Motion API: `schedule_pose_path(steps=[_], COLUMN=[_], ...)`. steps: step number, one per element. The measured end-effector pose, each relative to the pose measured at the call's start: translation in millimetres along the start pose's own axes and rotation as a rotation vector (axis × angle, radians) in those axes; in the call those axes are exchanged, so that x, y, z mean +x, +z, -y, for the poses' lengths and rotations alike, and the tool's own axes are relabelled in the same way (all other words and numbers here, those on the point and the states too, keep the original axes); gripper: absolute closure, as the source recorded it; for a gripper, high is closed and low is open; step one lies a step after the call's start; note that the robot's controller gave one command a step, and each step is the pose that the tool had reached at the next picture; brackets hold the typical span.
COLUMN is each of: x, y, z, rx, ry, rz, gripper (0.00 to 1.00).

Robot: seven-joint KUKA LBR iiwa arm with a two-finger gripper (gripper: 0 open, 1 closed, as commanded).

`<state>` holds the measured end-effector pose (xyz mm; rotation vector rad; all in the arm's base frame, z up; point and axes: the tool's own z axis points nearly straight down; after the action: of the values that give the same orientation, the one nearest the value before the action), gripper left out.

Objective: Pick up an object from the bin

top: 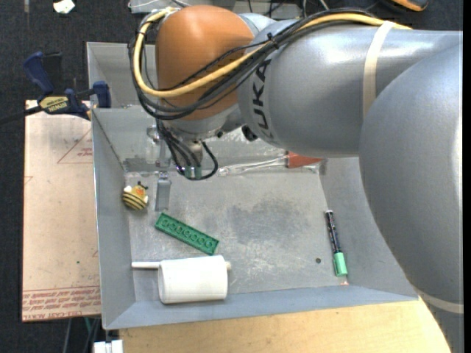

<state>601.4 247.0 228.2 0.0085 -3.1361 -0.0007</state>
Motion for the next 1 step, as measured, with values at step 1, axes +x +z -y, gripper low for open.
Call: schedule_pose_path(steps=[1], x=[-1.3], y=[-5.4], z=[1.6], rx=[-0.002], ry=[0.004], rz=[0.007], gripper=[0.0])
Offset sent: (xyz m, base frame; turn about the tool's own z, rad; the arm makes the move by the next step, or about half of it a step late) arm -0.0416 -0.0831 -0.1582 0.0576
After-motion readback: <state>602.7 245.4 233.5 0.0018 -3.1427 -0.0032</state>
